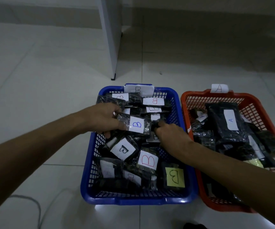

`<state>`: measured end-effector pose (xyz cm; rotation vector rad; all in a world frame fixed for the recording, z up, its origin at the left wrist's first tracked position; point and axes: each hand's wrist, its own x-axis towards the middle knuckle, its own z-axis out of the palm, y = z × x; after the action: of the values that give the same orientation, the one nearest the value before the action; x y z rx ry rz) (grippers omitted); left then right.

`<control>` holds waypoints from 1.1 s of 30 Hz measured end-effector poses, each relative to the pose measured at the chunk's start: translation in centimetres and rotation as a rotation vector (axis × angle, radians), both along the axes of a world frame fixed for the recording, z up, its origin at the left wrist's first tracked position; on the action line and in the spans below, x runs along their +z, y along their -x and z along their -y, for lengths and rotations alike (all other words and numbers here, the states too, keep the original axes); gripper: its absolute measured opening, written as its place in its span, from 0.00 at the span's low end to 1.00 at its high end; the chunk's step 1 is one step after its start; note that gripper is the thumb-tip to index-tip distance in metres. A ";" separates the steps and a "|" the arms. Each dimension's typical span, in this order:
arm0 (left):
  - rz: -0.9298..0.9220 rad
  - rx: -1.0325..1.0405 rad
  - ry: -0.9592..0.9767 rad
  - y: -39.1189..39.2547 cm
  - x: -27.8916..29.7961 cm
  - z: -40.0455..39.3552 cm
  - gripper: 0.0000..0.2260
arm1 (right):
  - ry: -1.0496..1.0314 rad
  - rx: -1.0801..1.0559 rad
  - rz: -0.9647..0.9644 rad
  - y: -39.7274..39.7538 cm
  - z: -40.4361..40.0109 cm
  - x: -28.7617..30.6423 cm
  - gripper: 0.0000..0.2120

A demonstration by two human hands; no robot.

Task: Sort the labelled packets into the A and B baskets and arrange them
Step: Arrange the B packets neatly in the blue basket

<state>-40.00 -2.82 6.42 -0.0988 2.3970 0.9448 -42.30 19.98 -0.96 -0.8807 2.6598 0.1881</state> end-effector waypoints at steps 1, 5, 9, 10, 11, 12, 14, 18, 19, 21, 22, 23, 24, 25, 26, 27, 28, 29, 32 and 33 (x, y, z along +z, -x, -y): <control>-0.018 0.018 -0.007 0.0 0.0 -0.1 0.11 | 0.010 0.004 0.027 0.4 -0.1 0.1 0.15; -0.126 0.134 -0.033 0.1 0.2 -0.4 0.12 | 0.293 -0.238 0.285 2.9 -0.5 2.1 0.10; -0.214 0.201 -0.041 0.2 0.0 -0.6 0.14 | 0.640 -0.697 0.832 2.8 0.7 3.2 0.12; -0.231 0.217 -0.042 0.2 -0.1 -0.7 0.14 | 0.622 -0.721 0.890 2.4 1.0 3.0 0.13; -0.246 0.235 -0.046 0.2 -0.2 -0.8 0.15 | 0.612 -0.726 0.915 1.9 1.3 2.5 0.13; -0.258 0.249 -0.055 0.2 -0.2 -0.9 0.15 | 0.621 -0.731 0.917 1.4 1.5 2.2 0.12; -0.272 0.264 -0.077 0.1 -0.2 -1.0 0.15 | 0.679 -0.769 0.908 1.2 1.5 2.3 0.14; -0.299 0.274 -0.091 0.0 -0.3 -1.2 0.17 | 0.764 -0.750 0.829 3.2 -0.5 5.1 0.14; -0.305 0.279 -0.098 0.1 -0.3 -1.3 0.16 | 0.757 -0.723 0.779 3.8 -1.1 6.0 0.12; -0.324 0.293 -0.113 0.2 -0.3 -1.3 0.16 | 0.796 -0.705 0.693 4.7 -2.1 7.2 0.09; -0.334 0.302 -0.125 0.3 -0.3 -1.3 0.15 | 0.844 -0.713 0.660 5.1 -2.5 7.5 0.08; -0.341 0.311 -0.137 0.4 -0.3 -1.3 0.16 | 0.896 -0.726 0.626 5.3 -2.7 7.7 0.08; -0.347 0.317 -0.146 0.4 -0.3 -1.4 0.16 | 0.932 -0.730 0.583 5.2 -2.7 7.9 0.07; -0.353 0.320 -0.148 0.5 -0.4 -1.5 0.16 | 0.940 -0.722 0.523 5.1 -2.6 8.0 0.07; -0.360 0.322 -0.141 0.5 -0.4 -1.6 0.15 | 0.921 -0.704 0.452 5.0 -2.4 7.9 0.06; -0.367 0.323 -0.129 0.5 -0.5 -1.7 0.14 | 0.882 -0.678 0.385 4.8 -2.2 7.9 0.05; -0.377 0.325 -0.113 0.5 -0.6 -1.7 0.14 | 0.837 -0.653 0.336 4.7 -2.0 7.9 0.05; -0.388 0.327 -0.096 0.5 -0.7 -1.8 0.14 | 0.804 -0.638 0.307 4.7 -1.8 8.0 0.06; -0.402 0.344 -0.071 0.3 -0.8 -1.7 0.14 | 0.813 -0.653 0.266 5.4 -1.8 8.5 0.07; -0.403 0.350 -0.067 0.3 -0.9 -1.5 0.14 | 0.819 -0.659 0.266 5.6 -1.9 8.9 0.07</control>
<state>-40.31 -1.28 5.50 -0.3408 2.7682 1.3078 -47.88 21.88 7.92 -0.1285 2.5759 -1.1389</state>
